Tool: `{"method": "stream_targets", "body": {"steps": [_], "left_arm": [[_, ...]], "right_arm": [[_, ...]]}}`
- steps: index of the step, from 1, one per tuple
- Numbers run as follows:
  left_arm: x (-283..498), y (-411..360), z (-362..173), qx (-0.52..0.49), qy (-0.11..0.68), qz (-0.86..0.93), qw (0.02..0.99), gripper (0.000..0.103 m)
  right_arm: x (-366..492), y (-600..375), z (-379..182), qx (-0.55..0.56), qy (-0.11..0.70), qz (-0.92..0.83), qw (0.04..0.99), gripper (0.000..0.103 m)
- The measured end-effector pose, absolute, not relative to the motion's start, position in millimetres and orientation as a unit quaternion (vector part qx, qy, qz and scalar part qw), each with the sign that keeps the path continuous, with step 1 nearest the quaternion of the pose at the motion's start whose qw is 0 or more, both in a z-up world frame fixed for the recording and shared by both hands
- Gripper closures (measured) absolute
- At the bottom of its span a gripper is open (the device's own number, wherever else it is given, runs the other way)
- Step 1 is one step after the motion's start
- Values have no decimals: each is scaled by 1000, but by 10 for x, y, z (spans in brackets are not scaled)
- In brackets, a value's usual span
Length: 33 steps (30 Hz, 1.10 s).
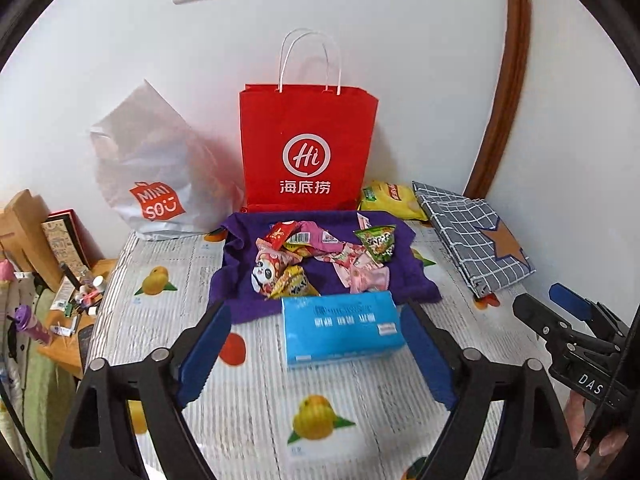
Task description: Organize snacks
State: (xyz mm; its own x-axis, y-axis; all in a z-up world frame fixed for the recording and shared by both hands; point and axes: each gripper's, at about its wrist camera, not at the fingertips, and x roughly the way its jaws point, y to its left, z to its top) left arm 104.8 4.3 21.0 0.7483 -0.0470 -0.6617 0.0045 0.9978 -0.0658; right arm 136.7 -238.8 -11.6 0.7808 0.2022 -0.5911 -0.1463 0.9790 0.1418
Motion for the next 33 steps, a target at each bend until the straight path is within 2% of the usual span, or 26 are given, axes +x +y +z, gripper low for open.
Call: {"method": "stream_targets", "body": {"steps": [4, 6, 10, 20, 33], "left_arm": [[779, -52, 235, -22, 343, -8, 939, 12], [625, -90, 241, -21, 336, -8, 941, 11], [393, -117, 222, -24, 328, -5, 945, 10], [-30, -185, 225, -18, 312, -3, 950, 8], [-72, -140, 152, -25, 319, 7, 948, 7]], "right_arm": [[1103, -2459, -110, 44, 317, 89, 943, 18], [956, -2517, -118, 48, 314, 75, 945, 9], [669, -2577, -102, 41, 295, 62, 953, 1], [223, -2655, -58, 33, 276, 52, 959, 0], [101, -2577, -59, 23, 273, 59, 960, 0]]}}
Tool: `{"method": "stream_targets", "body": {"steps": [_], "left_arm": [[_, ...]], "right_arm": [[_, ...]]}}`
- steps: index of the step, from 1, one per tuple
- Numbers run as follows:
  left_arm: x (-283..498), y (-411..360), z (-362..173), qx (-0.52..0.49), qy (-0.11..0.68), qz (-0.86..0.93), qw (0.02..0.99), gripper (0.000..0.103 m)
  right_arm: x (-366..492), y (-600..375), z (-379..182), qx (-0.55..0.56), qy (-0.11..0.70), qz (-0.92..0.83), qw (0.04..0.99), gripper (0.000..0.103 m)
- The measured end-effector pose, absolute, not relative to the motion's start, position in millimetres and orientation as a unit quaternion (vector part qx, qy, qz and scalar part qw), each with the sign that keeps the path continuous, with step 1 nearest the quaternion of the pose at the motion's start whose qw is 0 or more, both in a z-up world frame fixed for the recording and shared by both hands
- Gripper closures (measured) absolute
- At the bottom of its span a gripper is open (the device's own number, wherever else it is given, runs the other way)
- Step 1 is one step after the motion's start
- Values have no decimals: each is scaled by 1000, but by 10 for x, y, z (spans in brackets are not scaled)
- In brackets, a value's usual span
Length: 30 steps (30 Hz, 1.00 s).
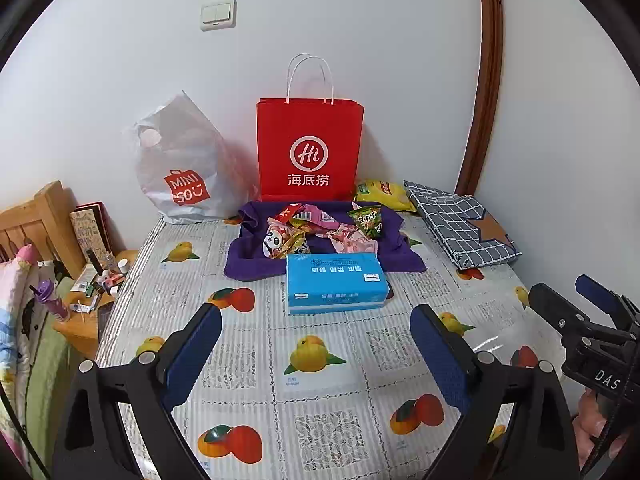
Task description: Organize snacks
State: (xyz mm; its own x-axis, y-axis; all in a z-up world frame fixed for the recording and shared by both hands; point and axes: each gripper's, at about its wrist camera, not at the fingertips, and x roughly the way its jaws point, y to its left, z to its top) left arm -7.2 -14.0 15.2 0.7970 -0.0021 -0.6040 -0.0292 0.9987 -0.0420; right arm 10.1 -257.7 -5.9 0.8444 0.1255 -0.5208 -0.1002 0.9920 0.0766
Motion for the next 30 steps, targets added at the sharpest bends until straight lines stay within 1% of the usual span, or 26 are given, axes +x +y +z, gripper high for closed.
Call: {"method": "stream_targets", "body": {"steps": [30], "left_arm": [[-74, -106, 139, -31, 321, 6, 947, 7]], "right_arm": [[78, -2564, -88, 19, 273, 60, 960, 0]]}}
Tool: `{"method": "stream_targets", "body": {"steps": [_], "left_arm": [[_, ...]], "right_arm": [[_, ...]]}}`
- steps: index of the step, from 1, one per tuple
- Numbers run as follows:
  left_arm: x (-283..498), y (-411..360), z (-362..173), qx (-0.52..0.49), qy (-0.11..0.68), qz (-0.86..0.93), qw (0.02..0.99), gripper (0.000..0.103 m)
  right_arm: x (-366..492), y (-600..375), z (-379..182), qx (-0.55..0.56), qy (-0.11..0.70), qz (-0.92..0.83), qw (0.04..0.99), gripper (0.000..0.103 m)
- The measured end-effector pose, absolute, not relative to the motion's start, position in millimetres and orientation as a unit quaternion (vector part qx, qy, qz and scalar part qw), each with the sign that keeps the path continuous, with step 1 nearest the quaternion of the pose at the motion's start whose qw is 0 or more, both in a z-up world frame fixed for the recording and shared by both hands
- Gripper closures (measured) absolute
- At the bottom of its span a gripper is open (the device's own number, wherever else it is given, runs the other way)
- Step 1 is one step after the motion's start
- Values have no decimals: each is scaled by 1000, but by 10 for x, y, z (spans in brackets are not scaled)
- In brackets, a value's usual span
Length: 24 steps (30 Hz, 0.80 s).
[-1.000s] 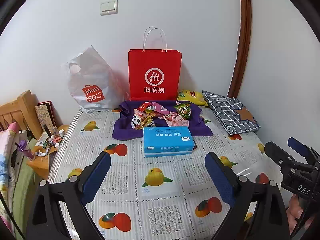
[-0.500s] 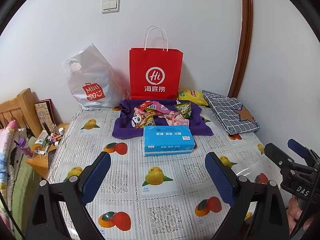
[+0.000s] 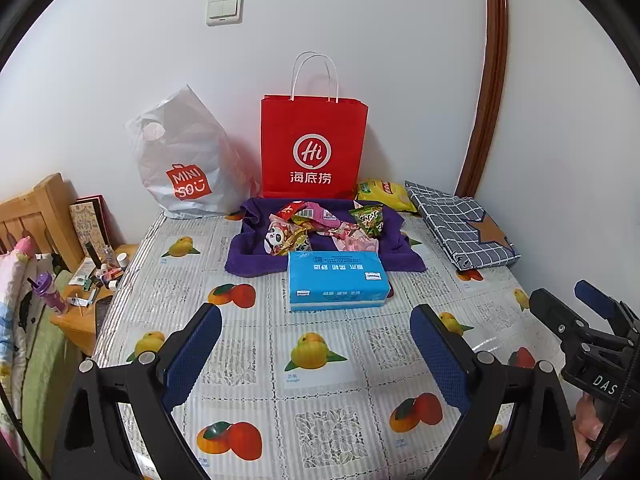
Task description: Organize snacks
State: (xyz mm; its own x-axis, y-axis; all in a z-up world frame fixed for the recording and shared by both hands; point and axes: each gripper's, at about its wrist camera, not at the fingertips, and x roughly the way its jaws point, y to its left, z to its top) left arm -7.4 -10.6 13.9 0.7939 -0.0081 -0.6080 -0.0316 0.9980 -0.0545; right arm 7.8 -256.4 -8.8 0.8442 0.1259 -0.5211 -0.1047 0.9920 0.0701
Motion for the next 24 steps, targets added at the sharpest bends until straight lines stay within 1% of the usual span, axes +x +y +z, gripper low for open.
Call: {"method": "stream_targets", "body": {"steps": [24], "left_arm": [[-82, -96, 133, -34, 320, 6, 947, 7]], "right_arm": [[61, -2545, -90, 19, 273, 60, 960, 0]]}}
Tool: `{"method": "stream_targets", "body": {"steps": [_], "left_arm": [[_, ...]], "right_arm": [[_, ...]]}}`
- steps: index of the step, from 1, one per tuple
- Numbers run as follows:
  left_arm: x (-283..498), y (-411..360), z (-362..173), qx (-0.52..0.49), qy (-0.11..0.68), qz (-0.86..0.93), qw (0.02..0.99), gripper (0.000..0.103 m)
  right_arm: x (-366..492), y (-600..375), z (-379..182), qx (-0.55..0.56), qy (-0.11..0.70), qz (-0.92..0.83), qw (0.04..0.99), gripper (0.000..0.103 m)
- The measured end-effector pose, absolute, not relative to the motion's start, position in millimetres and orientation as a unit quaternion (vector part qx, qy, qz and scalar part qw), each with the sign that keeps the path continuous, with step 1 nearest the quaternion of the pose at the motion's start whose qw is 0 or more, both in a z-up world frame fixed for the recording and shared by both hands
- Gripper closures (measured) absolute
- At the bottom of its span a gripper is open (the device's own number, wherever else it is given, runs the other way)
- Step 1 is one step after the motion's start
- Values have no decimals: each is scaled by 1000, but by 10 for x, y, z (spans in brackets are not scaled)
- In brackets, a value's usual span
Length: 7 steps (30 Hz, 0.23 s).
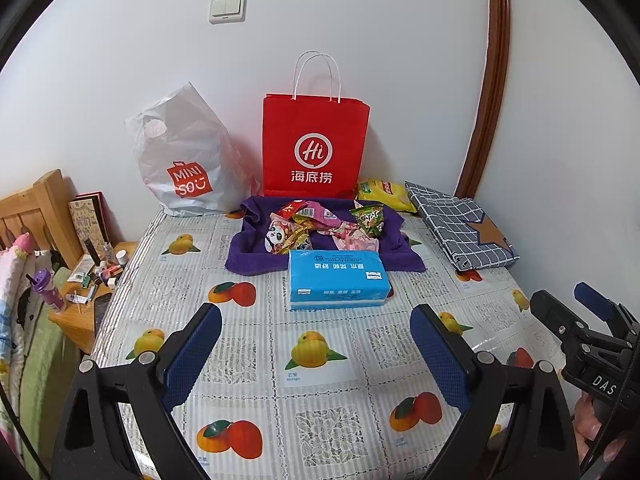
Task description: Organize snacks
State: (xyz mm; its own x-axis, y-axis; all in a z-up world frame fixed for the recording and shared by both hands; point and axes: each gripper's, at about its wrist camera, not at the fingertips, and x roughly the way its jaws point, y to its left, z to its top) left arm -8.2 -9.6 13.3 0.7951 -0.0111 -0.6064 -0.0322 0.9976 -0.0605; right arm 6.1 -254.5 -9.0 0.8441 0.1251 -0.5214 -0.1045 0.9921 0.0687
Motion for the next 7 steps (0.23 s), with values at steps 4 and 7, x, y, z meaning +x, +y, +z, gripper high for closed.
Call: {"method": "stream_targets", "body": {"steps": [4, 7], "left_arm": [[-96, -99, 129, -35, 321, 4, 947, 7], [-123, -130, 132, -27, 312, 10, 950, 7]], "right_arm": [[44, -2556, -81, 22, 271, 60, 960, 0], [31, -2555, -80, 20, 269, 61, 961, 0]]}}
